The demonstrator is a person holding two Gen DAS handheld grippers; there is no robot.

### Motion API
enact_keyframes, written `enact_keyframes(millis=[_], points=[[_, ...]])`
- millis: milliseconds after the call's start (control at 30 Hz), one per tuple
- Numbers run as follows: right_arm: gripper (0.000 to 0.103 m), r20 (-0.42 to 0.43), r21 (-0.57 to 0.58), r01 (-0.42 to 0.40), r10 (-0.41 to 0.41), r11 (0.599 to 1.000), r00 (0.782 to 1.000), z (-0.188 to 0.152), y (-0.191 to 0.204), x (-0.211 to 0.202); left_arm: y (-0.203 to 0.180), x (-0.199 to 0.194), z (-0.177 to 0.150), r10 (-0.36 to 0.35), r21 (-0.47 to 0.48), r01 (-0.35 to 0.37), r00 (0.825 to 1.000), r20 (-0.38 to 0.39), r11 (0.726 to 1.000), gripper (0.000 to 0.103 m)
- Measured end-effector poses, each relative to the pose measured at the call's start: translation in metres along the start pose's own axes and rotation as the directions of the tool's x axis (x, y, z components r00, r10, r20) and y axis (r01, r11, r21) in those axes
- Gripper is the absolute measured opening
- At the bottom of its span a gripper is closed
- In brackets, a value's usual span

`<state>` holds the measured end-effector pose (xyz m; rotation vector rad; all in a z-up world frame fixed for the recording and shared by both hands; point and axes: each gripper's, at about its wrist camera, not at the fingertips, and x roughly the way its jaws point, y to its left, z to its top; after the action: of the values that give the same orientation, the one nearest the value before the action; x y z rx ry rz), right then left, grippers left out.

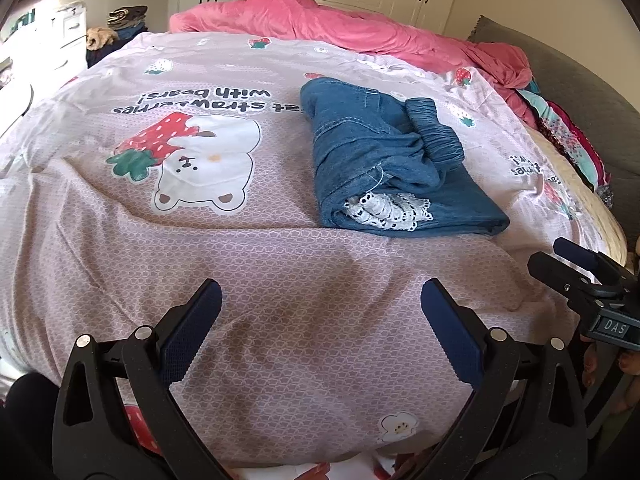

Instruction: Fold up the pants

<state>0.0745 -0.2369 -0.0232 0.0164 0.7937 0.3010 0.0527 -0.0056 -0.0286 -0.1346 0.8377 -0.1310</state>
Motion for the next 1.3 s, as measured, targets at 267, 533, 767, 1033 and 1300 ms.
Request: enact_keyframes(millis=[267,533,767,1033,1300], points=[[0.099,-0.002,0.0,0.002,-0.002,1.0,1.0,0.0,0.0,0.0004,0.0006,-0.0029,0.0009,-0.001,-0.005,0.001,1.0,0.013,1.0,0.094],[0.099,0.001,0.0,0.0,0.0,1.0,1.0,-0.0003,0.0001,0.0003,0.0002,-0.005,0.0005,-0.002,-0.008,0.002,1.0,0.017,1.0,0.094],[0.099,0.003,0.0,0.003,-0.003,1.0,1.0,-0.0005,0.0007,-0.0005,0.0003,-0.0056,0.0006,0.0,-0.009,0.0,1.0,0.017,1.0,0.094],[0.099,0.003,0.001,0.005,-0.005,1.0,1.0,-0.0012,0.0014,-0.0005,0.0005,-0.0063,0.0008,0.0,-0.009,0.0,1.0,0.018,1.0,0.094],[0.099,0.003,0.001,0.007,-0.007,1.0,1.0,-0.0004,0.0009,-0.0004,0.0005,-0.006,0.0009,0.0,-0.009,0.0,1.0,0.017,1.0,0.094]])
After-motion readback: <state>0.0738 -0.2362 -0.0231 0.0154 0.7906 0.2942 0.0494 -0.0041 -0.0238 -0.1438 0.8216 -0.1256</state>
